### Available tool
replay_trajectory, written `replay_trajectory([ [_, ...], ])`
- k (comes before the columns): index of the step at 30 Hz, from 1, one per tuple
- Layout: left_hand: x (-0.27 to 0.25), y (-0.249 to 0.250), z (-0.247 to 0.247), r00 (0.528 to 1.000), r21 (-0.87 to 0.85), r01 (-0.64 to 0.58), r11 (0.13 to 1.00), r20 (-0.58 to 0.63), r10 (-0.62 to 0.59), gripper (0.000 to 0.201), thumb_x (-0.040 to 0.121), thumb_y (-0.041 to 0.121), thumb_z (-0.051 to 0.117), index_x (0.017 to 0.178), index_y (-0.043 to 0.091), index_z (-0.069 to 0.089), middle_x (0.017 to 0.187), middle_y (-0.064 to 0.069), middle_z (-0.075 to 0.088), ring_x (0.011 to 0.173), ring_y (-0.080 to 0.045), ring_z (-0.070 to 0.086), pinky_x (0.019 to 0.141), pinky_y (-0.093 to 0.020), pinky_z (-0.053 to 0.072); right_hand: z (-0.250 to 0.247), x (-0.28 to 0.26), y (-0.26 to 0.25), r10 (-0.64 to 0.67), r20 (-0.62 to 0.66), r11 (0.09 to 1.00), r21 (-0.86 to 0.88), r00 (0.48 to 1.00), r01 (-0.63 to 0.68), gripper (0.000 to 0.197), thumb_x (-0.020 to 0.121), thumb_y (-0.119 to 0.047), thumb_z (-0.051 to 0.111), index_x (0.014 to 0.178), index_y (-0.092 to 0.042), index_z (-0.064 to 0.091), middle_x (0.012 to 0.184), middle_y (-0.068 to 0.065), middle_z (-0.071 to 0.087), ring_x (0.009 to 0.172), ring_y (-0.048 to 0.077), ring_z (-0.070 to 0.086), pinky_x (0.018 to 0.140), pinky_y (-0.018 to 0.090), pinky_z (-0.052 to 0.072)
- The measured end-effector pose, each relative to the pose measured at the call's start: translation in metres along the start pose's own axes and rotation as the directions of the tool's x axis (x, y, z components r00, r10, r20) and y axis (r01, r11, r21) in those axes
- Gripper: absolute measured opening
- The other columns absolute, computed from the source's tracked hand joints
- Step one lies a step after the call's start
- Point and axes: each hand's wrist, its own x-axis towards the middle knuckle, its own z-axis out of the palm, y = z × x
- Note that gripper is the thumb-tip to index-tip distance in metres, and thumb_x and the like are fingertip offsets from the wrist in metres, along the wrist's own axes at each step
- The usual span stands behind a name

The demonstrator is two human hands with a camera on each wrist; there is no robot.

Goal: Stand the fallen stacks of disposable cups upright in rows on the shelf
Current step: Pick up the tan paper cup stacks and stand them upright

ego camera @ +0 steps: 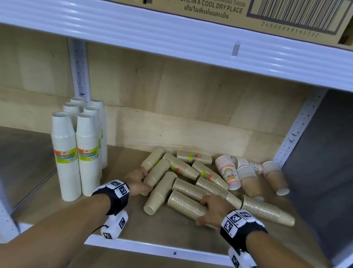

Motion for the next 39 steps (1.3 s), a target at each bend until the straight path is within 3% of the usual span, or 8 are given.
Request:
replay_trajectory([
  [7,0.004,0.007,-0.009,1.000,0.027,0.030,0.999,0.001,-0.030,0.062,0.076,0.027,0.076,0.130,0.020,0.047,0.106,0.001,0.055,0.097,-0.018,0.055,0.079,-0.026,0.043,-0.009,0.002,0.000,0.008,-0.016,1.000,0.005,1.000,-0.008,0.075,0.060,-0.061,0.073,0.125,-0.027,0.057,0.119,-0.006,0.060,0.106,0.017,0.059,0.088,0.033,0.050],
  [14,0.003,0.023,-0.038,0.998,0.064,-0.025,0.998,-0.048,0.029,0.043,0.077,0.025,0.074,0.114,0.021,0.052,0.113,-0.001,0.051,0.094,-0.015,0.051,0.062,-0.022,0.038,-0.035,0.004,-0.005,-0.017,-0.048,0.999,0.038,0.999,0.019,0.064,0.065,-0.056,0.075,0.120,-0.028,0.061,0.105,-0.008,0.058,0.088,0.008,0.051,0.064,0.022,0.037],
  [18,-0.002,0.042,-0.057,0.989,-0.049,-0.068,0.996,-0.132,0.061,0.032,0.070,0.018,0.074,0.096,0.019,0.055,0.093,-0.005,0.064,0.082,-0.019,0.061,0.067,-0.034,0.050,-0.063,0.006,-0.019,-0.019,-0.089,0.996,0.084,0.996,0.027,0.057,0.066,-0.049,0.079,0.116,-0.025,0.064,0.106,-0.006,0.057,0.092,0.012,0.055,0.074,0.025,0.046],
  [21,-0.007,0.057,-0.072,0.977,-0.071,-0.092,0.993,-0.201,0.076,0.024,0.075,0.015,0.072,0.094,0.017,0.059,0.083,-0.002,0.065,0.076,-0.019,0.062,0.059,-0.028,0.048,-0.086,0.010,-0.027,-0.022,-0.121,0.992,0.121,0.992,0.037,0.059,0.068,-0.045,0.081,0.117,-0.022,0.060,0.108,-0.005,0.056,0.096,0.014,0.055,0.076,0.026,0.046],
  [24,-0.011,0.068,-0.088,0.969,-0.061,-0.113,0.992,-0.227,0.097,0.021,0.077,0.017,0.072,0.095,0.018,0.061,0.085,-0.002,0.064,0.079,-0.019,0.063,0.067,-0.030,0.053,-0.108,0.013,-0.039,-0.043,-0.158,0.986,0.150,0.987,0.067,0.062,0.067,-0.041,0.084,0.117,-0.016,0.059,0.112,0.001,0.060,0.096,0.020,0.062,0.081,0.034,0.054],
  [28,-0.019,0.076,-0.106,0.963,-0.040,-0.124,0.991,-0.244,0.111,0.023,0.077,0.018,0.073,0.099,0.016,0.066,0.088,-0.001,0.061,0.084,-0.019,0.061,0.069,-0.026,0.050,-0.127,0.019,-0.059,-0.099,-0.214,0.979,0.157,0.972,0.134,0.052,0.068,-0.036,0.083,0.112,-0.017,0.061,0.107,0.002,0.059,0.088,0.016,0.059,0.069,0.026,0.048],
  [31,-0.029,0.082,-0.121,0.955,0.025,-0.124,0.992,-0.269,0.127,0.024,0.079,0.018,0.073,0.102,0.015,0.069,0.095,0.001,0.060,0.091,-0.019,0.061,0.070,-0.024,0.047,-0.136,0.025,-0.077,-0.139,-0.241,0.972,0.151,0.961,0.178,0.052,0.069,-0.034,0.083,0.113,-0.019,0.059,0.112,0.002,0.059,0.098,0.019,0.061,0.080,0.030,0.052],
  [39,-0.050,0.071,-0.147,0.957,0.145,-0.048,0.988,-0.276,0.087,0.031,0.080,0.020,0.074,0.111,0.017,0.069,0.106,0.004,0.057,0.095,-0.017,0.058,0.074,-0.024,0.047,-0.133,0.040,-0.134,-0.233,-0.284,0.948,0.147,0.930,0.282,0.060,0.072,-0.025,0.081,0.125,-0.019,0.053,0.128,0.001,0.058,0.112,0.019,0.055,0.090,0.030,0.049],
])
